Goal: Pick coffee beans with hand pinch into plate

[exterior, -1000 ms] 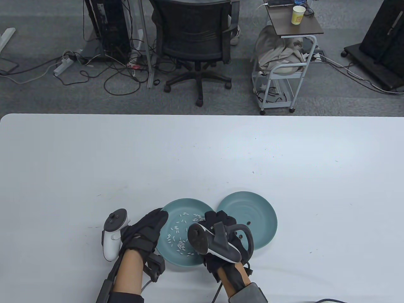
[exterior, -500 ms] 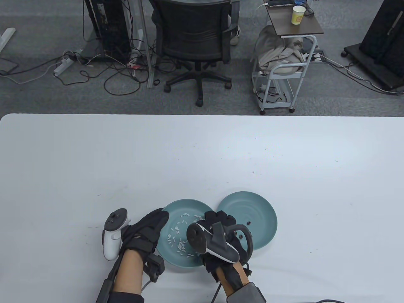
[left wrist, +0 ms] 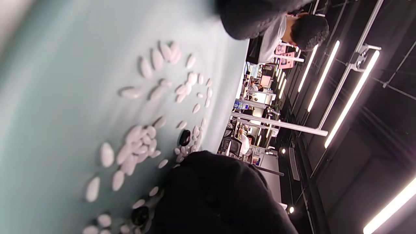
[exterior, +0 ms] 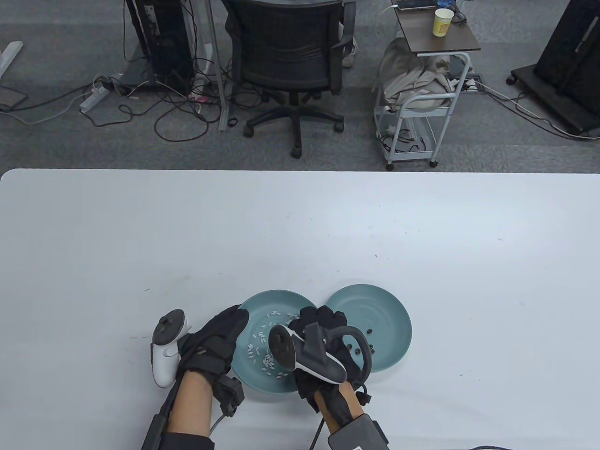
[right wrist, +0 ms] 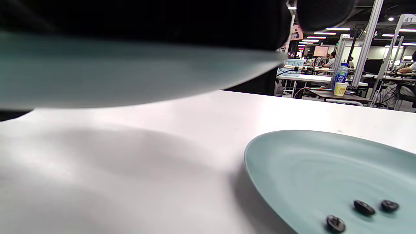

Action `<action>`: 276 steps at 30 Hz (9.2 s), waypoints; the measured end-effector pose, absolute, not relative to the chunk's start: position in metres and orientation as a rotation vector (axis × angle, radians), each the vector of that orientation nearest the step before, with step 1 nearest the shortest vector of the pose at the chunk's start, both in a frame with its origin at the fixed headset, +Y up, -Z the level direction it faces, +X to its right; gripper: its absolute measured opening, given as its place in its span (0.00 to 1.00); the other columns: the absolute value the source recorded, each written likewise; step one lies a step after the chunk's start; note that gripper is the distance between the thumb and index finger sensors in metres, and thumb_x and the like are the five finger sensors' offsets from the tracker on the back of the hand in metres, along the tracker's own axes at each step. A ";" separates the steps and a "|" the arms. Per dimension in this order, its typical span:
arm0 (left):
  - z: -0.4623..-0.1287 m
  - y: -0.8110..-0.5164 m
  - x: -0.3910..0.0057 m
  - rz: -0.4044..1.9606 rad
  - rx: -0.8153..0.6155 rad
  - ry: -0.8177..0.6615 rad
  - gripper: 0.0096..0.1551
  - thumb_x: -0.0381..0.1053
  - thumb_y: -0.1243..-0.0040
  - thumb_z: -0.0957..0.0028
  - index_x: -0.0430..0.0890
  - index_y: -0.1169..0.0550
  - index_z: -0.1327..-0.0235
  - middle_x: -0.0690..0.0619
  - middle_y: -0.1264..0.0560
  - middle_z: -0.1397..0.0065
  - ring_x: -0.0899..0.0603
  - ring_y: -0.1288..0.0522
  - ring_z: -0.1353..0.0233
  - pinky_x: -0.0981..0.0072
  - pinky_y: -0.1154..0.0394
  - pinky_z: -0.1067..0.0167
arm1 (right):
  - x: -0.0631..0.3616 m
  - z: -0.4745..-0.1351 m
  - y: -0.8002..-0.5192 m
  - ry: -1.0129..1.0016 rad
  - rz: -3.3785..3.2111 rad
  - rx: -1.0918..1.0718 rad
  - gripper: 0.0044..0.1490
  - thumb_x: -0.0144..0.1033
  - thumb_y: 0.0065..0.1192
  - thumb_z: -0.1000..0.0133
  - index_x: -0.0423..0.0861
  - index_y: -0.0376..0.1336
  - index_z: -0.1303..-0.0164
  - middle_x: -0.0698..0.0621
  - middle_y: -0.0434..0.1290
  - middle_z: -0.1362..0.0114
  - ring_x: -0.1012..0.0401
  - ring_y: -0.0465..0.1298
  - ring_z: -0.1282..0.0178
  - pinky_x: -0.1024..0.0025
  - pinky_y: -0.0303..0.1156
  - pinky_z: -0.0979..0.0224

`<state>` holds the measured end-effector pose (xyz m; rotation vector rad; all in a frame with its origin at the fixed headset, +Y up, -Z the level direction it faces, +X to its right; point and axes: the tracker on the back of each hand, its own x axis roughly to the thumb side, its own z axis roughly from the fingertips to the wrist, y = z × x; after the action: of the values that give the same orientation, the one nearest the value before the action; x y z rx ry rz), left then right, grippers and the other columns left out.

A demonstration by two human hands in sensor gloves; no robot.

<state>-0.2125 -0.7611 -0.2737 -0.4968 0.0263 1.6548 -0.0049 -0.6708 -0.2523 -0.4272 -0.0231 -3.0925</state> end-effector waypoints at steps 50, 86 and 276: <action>-0.273 -0.756 -0.208 1.573 -0.474 0.048 0.28 0.50 0.50 0.27 0.42 0.33 0.17 0.39 0.17 0.37 0.38 0.13 0.46 0.50 0.14 0.52 | 0.044 -0.253 -0.666 0.135 -3.433 -0.484 0.24 0.45 0.69 0.48 0.44 0.70 0.48 0.45 0.70 0.32 0.44 0.70 0.37 0.24 0.52 0.25; -0.271 -0.755 -0.209 1.562 -0.469 0.068 0.28 0.50 0.50 0.27 0.42 0.33 0.17 0.38 0.17 0.37 0.37 0.13 0.46 0.49 0.15 0.52 | 0.129 -0.291 -0.737 -0.273 -3.074 0.304 0.23 0.43 0.68 0.46 0.43 0.70 0.46 0.45 0.69 0.31 0.44 0.71 0.38 0.42 0.67 0.30; -0.269 -0.758 -0.217 1.580 -0.403 0.175 0.28 0.51 0.51 0.27 0.42 0.34 0.17 0.39 0.18 0.37 0.39 0.14 0.46 0.50 0.15 0.51 | 0.122 -0.288 -0.713 -0.255 -3.435 0.135 0.23 0.41 0.64 0.43 0.49 0.70 0.39 0.44 0.69 0.29 0.44 0.71 0.35 0.35 0.62 0.26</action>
<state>-0.2173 -0.7582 -0.2689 -0.4035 0.1752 1.5802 0.1218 -0.7127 -0.2882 0.1355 -0.2550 -3.4348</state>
